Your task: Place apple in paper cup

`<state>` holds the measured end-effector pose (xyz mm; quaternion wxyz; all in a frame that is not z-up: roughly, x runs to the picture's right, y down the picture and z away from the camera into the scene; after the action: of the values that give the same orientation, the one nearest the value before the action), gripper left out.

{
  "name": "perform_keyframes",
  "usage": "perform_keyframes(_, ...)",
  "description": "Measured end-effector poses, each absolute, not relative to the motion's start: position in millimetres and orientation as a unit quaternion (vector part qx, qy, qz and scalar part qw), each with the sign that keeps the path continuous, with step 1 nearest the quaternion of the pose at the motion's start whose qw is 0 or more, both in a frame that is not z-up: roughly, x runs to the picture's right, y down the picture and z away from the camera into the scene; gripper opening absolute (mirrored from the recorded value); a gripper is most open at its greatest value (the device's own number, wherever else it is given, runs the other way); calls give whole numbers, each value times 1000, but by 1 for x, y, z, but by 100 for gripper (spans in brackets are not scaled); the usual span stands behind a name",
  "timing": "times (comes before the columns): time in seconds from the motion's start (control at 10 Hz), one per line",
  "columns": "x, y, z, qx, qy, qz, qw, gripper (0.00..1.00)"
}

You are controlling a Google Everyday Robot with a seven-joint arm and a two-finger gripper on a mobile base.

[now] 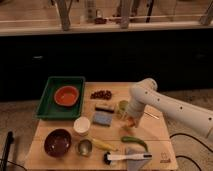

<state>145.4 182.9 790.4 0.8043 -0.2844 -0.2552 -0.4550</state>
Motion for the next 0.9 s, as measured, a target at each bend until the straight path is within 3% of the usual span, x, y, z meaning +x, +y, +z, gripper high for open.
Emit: perform_keyframes(0.9,117,145,758,-245,-308,-475,787,0)
